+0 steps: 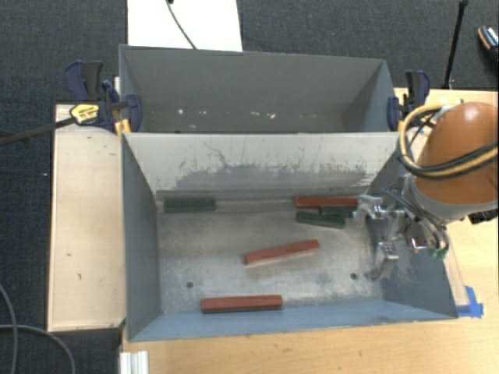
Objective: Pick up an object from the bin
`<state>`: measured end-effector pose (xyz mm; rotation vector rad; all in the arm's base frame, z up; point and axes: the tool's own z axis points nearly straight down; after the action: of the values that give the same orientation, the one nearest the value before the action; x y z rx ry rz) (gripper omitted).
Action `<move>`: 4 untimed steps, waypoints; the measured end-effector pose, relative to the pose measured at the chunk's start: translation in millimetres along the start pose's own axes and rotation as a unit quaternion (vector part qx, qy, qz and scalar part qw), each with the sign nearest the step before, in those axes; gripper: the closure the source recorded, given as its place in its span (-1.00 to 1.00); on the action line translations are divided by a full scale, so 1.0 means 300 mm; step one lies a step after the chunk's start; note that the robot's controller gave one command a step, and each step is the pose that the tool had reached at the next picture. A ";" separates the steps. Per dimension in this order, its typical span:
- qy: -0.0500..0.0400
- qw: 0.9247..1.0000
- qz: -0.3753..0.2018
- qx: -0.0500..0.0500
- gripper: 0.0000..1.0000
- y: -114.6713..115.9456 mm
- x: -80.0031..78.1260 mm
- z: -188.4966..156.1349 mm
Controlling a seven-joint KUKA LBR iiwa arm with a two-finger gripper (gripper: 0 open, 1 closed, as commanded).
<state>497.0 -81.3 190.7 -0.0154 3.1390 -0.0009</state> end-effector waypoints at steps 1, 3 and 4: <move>0.003 1.000 0.003 -0.002 -1.00 0.143 -0.084 0.221; -0.005 0.998 -0.059 -0.001 1.00 0.222 -0.208 0.390; -0.001 0.998 -0.060 -0.001 -1.00 0.221 -0.200 0.399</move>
Offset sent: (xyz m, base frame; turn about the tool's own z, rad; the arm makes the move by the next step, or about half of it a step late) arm 0.0248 0.0396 -0.0630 0.0108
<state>556.7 -14.4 71.2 -0.2026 3.1296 0.0005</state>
